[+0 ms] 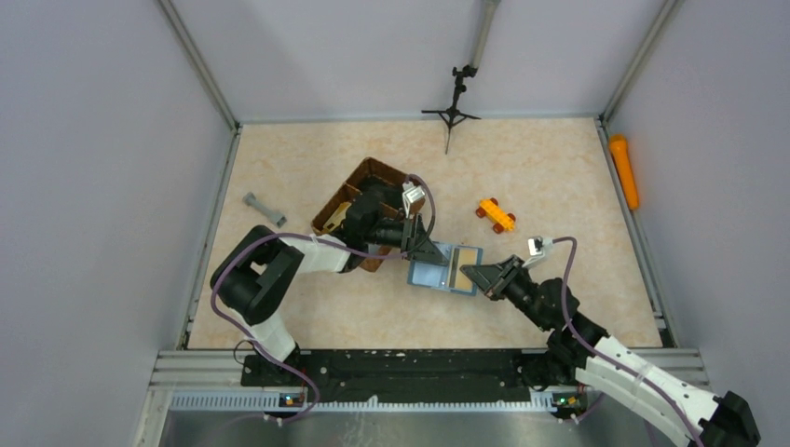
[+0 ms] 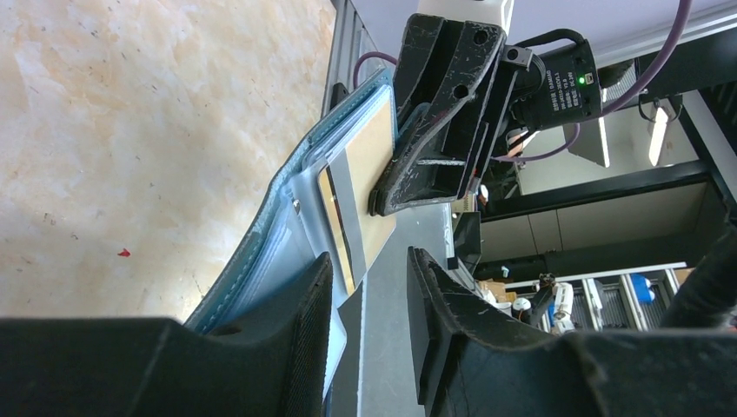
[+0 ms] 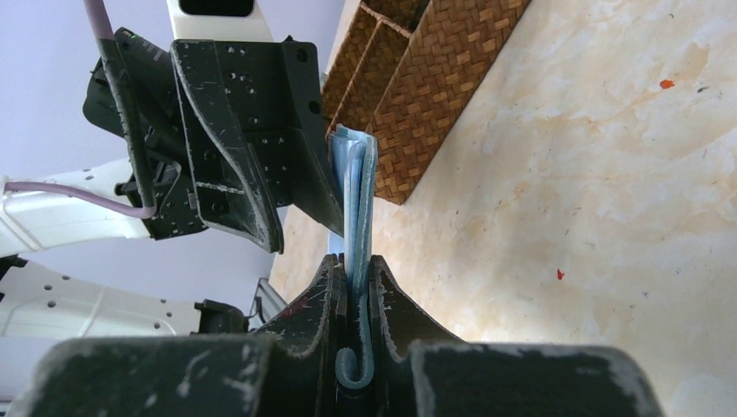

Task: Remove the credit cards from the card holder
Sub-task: Remove the credit card from the card holder.

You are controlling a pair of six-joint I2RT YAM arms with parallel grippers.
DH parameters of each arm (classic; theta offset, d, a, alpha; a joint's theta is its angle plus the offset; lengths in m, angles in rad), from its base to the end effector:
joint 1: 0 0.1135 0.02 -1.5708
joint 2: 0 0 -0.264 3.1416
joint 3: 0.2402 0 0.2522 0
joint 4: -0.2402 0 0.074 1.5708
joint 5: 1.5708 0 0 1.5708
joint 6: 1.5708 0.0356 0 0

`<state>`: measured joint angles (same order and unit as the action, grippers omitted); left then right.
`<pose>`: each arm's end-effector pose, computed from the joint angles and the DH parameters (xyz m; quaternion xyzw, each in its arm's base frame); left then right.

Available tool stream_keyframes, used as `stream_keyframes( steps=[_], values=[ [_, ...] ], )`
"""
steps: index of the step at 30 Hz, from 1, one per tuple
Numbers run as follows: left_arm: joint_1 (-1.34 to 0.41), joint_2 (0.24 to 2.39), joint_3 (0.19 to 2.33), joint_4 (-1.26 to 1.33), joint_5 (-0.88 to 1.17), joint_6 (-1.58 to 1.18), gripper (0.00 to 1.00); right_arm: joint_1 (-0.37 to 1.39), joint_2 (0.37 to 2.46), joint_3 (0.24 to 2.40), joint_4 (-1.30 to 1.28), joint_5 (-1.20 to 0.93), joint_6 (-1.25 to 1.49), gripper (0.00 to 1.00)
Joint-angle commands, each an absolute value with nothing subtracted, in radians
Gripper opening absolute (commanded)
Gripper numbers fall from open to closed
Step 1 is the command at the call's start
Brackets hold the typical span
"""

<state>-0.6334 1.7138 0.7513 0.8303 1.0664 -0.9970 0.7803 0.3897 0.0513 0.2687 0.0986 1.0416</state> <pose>0.2534 -0.2247 0.1961 0.2122 0.6977 -0.6752 0.1108 0.0991 0.0931 0.1814 0.1285 0.7198 0.5161 0.4461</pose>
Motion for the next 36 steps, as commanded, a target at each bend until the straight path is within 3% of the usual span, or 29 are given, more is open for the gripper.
stream_keyframes(
  steps=[1,12,15,22,29,32,36],
  values=[
    [-0.629,1.738,0.749,0.866,1.079,-0.987,0.4,0.772,0.42,0.102,0.417,0.056,1.05,0.0],
    [-0.633,1.746,0.757,0.811,1.057,-0.958,0.43,0.772,0.483,0.072,0.544,0.022,1.081,0.0],
    [-0.633,1.777,0.745,0.935,1.074,-1.059,0.37,0.772,0.495,0.071,0.563,0.021,1.079,0.0],
    [-0.631,1.934,0.733,1.518,1.109,-1.471,0.26,0.772,0.549,0.066,0.628,0.009,1.089,0.0],
    [-0.633,1.939,0.734,1.536,1.114,-1.487,0.27,0.772,0.615,0.069,0.67,0.003,1.095,0.0],
    [-0.632,1.925,0.73,1.505,1.114,-1.457,0.21,0.772,0.625,0.076,0.671,0.003,1.092,0.0],
    [-0.633,1.928,0.733,1.51,1.118,-1.459,0.0,0.772,0.632,0.083,0.665,0.003,1.084,0.0]
  ],
)
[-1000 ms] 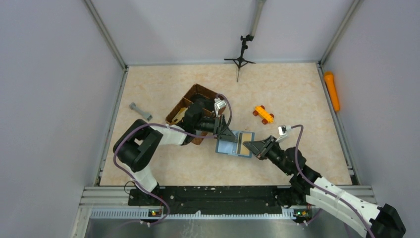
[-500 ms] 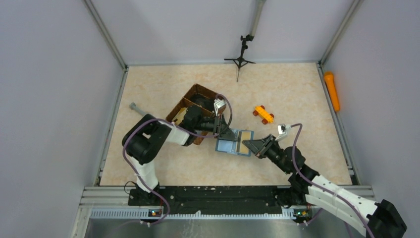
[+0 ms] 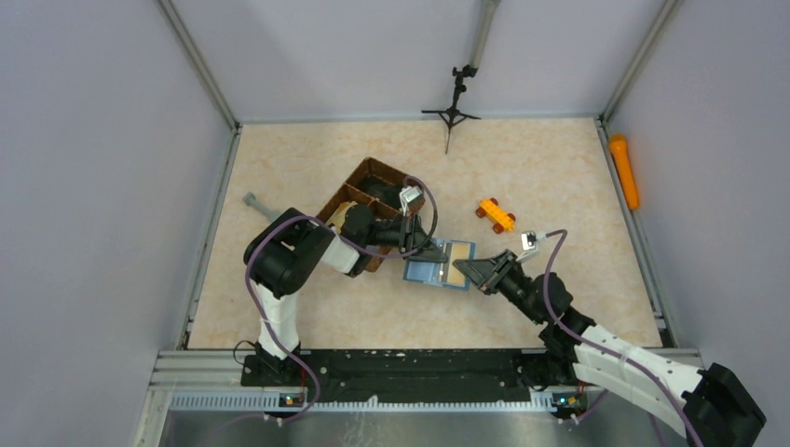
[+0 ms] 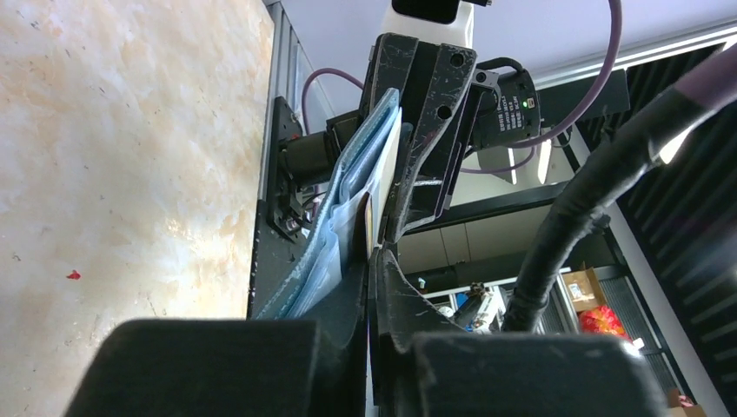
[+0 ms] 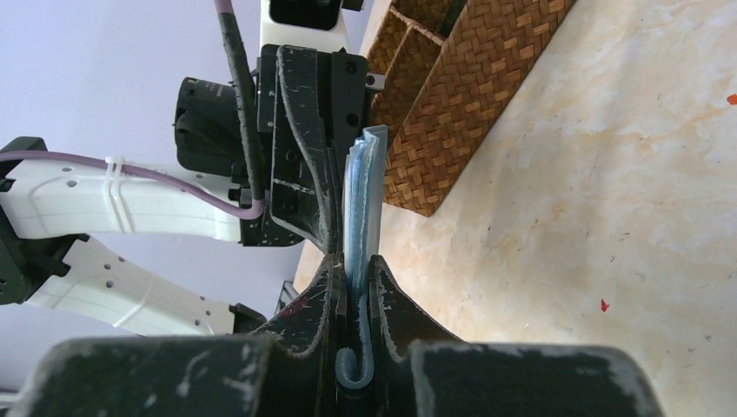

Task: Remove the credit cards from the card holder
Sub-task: Remove the credit card from the card holder.

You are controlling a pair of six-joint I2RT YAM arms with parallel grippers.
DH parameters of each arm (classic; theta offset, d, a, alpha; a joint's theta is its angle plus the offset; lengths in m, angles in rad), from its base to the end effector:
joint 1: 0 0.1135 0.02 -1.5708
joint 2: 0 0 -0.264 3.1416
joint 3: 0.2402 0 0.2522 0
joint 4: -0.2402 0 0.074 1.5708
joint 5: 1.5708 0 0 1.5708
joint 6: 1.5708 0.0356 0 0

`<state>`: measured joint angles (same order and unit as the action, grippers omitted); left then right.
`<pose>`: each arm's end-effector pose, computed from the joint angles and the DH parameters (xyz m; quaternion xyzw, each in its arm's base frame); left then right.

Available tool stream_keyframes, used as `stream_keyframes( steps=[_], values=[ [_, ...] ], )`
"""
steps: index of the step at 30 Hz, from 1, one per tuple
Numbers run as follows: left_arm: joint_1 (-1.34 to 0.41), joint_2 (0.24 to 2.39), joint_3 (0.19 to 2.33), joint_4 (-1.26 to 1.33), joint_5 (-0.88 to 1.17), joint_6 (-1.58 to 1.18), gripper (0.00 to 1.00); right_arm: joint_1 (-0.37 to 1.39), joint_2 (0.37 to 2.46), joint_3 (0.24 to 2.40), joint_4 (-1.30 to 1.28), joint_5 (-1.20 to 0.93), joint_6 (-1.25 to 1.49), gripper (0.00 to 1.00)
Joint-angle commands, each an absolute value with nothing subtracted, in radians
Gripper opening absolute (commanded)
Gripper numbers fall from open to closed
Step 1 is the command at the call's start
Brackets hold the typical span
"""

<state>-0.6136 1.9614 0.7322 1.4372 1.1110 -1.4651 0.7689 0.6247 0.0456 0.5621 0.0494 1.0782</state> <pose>0.2653 -0.2259 0.1655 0.1520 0.6566 -0.7372 0.0481 0.1114 0.1053 0.1822 0.1269 0.7017 0.5485 0.4367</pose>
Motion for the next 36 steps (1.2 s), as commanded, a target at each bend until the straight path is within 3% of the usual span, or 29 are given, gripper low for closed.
stream_keyframes(
  steps=[1,3,11,14,16,17,25,31,34,36],
  values=[
    [-0.633,1.926,0.733,1.512,1.119,-1.46,0.0,0.772,0.631,0.085,0.66,0.003,1.081,0.0],
    [-0.631,1.924,0.73,1.514,1.119,-1.459,0.0,0.772,0.62,0.086,0.643,0.003,1.079,0.03],
    [-0.607,1.923,0.719,1.514,1.116,-1.459,0.0,0.772,0.468,0.072,0.513,0.051,1.062,0.32],
    [-0.605,1.922,0.718,1.506,1.117,-1.454,0.0,0.77,0.423,0.068,0.459,0.068,1.061,0.25],
    [-0.605,1.924,0.72,1.505,1.117,-1.454,0.0,0.769,0.409,0.07,0.432,0.07,1.064,0.05],
    [-0.604,1.923,0.719,1.5,1.118,-1.451,0.0,0.766,0.405,0.074,0.416,0.07,1.065,0.02],
    [-0.589,1.911,0.713,1.461,1.118,-1.424,0.0,0.761,0.394,0.082,0.376,0.078,1.065,0.03],
    [-0.58,1.903,0.707,1.459,1.12,-1.419,0.0,0.757,0.366,0.08,0.35,0.078,1.06,0.25],
    [-0.578,1.904,0.706,1.456,1.12,-1.416,0.0,0.754,0.363,0.078,0.348,0.07,1.06,0.23],
    [-0.579,1.902,0.706,1.45,1.12,-1.413,0.0,0.753,0.363,0.078,0.347,0.069,1.06,0.16]
  ],
)
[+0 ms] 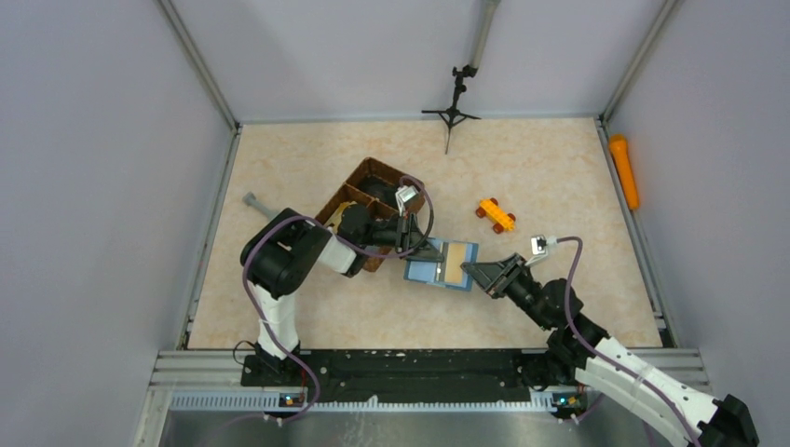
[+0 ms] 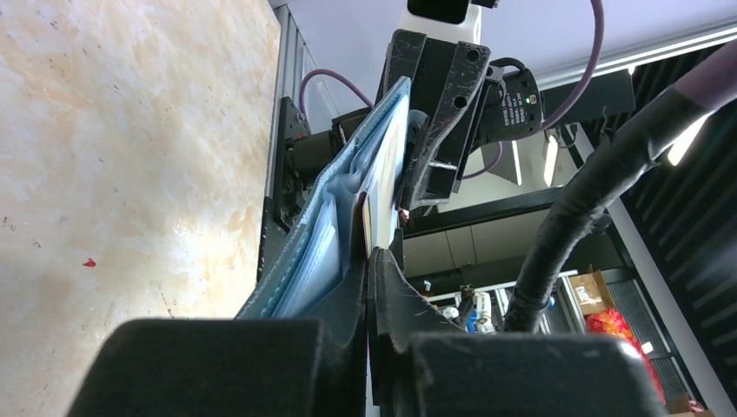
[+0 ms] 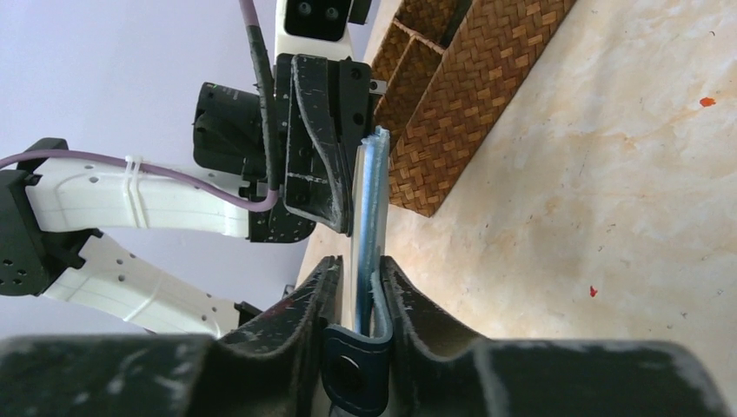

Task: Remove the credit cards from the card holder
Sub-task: Remove the credit card from the card holder.

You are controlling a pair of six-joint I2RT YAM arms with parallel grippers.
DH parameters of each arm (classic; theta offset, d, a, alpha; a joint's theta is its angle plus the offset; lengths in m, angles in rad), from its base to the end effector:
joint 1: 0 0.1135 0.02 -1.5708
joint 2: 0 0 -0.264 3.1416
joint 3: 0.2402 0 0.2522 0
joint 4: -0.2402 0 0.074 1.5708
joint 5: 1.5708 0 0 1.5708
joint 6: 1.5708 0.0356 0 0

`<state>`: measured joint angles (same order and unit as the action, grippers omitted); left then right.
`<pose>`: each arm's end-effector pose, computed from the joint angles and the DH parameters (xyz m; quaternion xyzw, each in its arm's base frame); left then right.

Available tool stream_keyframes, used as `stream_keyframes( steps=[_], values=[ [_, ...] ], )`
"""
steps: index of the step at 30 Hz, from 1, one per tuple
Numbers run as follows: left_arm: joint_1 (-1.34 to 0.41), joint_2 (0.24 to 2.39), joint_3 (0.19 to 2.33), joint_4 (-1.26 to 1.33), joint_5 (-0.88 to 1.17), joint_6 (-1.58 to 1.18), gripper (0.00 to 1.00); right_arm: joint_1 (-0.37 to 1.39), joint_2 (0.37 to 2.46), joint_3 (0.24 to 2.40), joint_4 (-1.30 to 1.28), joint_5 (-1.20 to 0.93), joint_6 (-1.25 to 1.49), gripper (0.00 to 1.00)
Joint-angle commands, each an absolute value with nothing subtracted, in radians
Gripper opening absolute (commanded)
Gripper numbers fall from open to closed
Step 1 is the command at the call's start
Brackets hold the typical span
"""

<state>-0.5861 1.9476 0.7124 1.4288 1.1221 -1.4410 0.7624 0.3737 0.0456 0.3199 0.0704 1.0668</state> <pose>0.2674 -0.2160 0.1647 0.1508 0.6599 -0.7337 0.0588 0.0993 0.0914 0.1868 0.1321 0.6976 0.5424 0.4492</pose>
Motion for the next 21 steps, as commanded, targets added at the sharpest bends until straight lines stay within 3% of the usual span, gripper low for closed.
stream_keyframes(
  steps=[1,5,21],
  values=[
    [-0.578,1.9,0.706,1.445,1.12,-1.41,0.0,0.753,0.364,0.08,0.345,0.069,1.059,0.12],
    [-0.578,1.894,0.706,1.419,1.119,-1.393,0.0,0.748,0.362,0.089,0.321,0.067,1.06,0.0],
    [-0.559,1.839,0.702,1.244,1.115,-1.266,0.0,0.732,0.249,0.099,0.193,0.084,1.047,0.0]
  ],
)
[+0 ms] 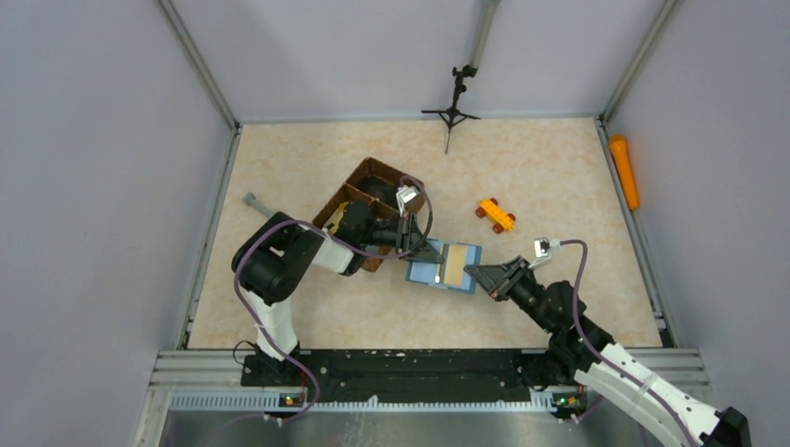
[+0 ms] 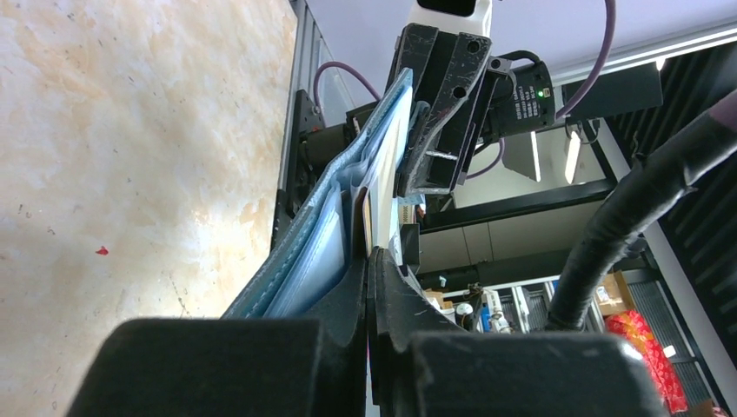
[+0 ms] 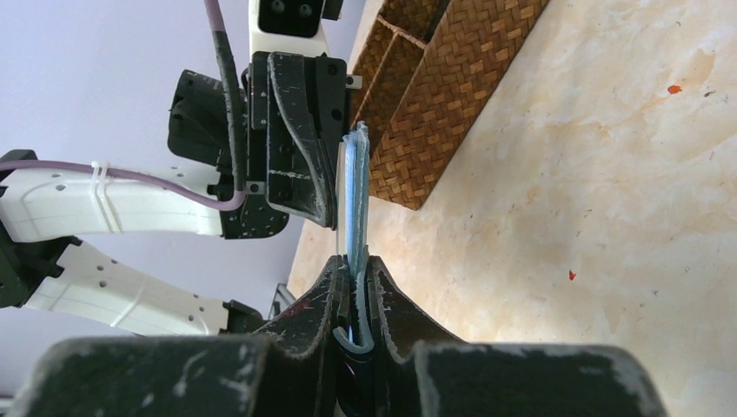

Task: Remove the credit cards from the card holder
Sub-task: Remove the credit card from the card holder.

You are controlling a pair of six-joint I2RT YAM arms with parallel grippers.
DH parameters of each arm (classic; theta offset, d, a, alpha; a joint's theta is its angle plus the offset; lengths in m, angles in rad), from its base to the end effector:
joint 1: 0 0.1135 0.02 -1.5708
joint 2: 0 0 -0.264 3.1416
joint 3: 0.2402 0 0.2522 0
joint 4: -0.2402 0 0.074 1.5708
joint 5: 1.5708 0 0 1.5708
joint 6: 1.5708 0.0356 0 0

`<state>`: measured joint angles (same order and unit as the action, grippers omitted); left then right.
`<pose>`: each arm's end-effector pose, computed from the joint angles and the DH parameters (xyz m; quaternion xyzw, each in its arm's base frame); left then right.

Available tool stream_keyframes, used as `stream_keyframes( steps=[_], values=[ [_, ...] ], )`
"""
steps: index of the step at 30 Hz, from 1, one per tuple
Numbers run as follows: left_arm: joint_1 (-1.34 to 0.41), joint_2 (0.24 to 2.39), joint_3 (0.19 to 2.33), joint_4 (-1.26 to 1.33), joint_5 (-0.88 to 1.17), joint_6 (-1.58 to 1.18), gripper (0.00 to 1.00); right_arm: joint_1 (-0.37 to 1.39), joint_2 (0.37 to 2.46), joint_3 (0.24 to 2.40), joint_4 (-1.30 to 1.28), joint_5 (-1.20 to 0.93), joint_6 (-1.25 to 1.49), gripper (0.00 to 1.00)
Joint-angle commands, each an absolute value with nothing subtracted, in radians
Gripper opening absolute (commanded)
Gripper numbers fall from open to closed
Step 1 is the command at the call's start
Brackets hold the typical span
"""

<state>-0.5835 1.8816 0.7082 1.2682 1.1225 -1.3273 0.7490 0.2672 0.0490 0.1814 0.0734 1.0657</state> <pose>0.2660 -0.2140 0.1707 0.1599 0.6737 -0.7181 0.0692 0.0947 0.0845 0.1847 0.1386 0.7065 0.5301 0.4479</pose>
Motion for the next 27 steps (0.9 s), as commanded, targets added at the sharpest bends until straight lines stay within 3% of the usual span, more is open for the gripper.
stream_keyframes(
  steps=[1,2,6,16,17,21,27],
  values=[
    [-0.56,1.841,0.703,1.243,1.115,-1.264,0.0,0.732,0.251,0.095,0.203,0.077,1.049,0.0],
    [-0.56,1.842,0.703,1.243,1.114,-1.266,0.0,0.732,0.253,0.089,0.219,0.068,1.05,0.02],
    [-0.561,1.842,0.704,1.244,1.114,-1.266,0.0,0.73,0.289,0.072,0.311,0.021,1.053,0.26],
    [-0.562,1.838,0.703,1.246,1.117,-1.266,0.0,0.726,0.445,0.097,0.408,-0.058,1.039,0.33],
    [-0.563,1.838,0.703,1.249,1.118,-1.266,0.0,0.726,0.461,0.097,0.42,-0.066,1.04,0.3],
    [-0.564,1.835,0.701,1.253,1.12,-1.272,0.0,0.723,0.499,0.113,0.416,-0.08,1.04,0.0],
    [-0.56,1.829,0.703,1.215,1.121,-1.247,0.0,0.714,0.445,0.126,0.313,-0.033,1.035,0.0]
  ],
)
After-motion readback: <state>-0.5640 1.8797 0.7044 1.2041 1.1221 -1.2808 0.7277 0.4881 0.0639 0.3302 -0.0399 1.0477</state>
